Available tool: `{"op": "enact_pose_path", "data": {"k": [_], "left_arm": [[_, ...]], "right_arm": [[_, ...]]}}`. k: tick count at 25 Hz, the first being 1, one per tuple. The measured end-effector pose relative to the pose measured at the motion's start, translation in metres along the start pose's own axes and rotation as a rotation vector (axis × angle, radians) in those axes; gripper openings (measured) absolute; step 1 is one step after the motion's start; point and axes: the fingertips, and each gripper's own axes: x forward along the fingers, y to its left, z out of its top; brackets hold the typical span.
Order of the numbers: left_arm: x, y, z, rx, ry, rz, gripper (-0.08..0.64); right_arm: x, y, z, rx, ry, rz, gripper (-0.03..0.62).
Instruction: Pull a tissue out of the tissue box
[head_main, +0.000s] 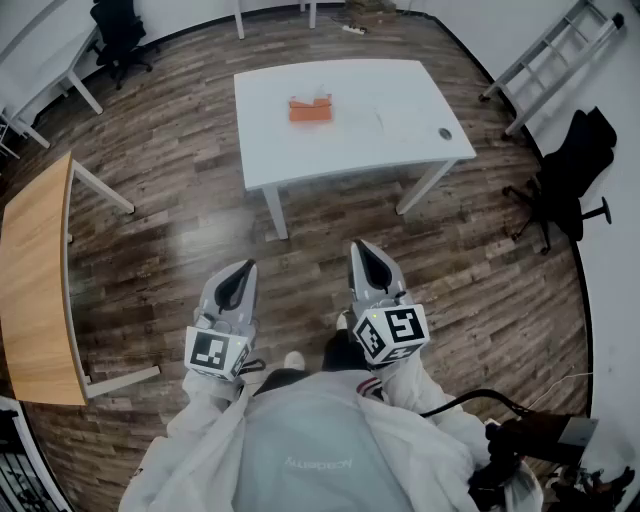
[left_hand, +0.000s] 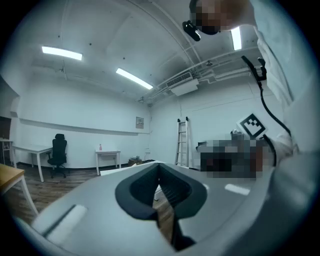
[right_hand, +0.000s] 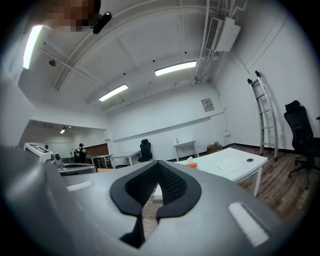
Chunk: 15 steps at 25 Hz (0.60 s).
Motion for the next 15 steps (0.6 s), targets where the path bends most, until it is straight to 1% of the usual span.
{"op": "enact_pose_path", "data": {"k": [4,6,9,12,15], "left_arm": [[-0.017,-0.006,0.013,0.012,-0.018,0.041,0.000],[-0.019,-0.010,0.024,0.017,-0.038,0.058,0.000],[-0.021,-0.019,0.034,0.034,-0.054,0.066,0.000],[-0.025,-0.027,0.035,0.049,-0.048,0.059,0.000],[-0.027,-0.032,0.034,0.037,-0.041,0.056,0.000]], "right_arm": [[-0.020,0.025,0.003,-0.001,-0.009,0.024,-0.002],[-0.029,0.030,0.006,-0.008,-0.015,0.027,-0.002],[-0.041,0.028,0.009,-0.012,-0.030,0.017,-0.002],[-0.053,0.024,0.008,0.000,-0.041,-0.002,-0.002],[-0.063,0.019,0.005,0.027,-0.044,-0.017,0.000]]}}
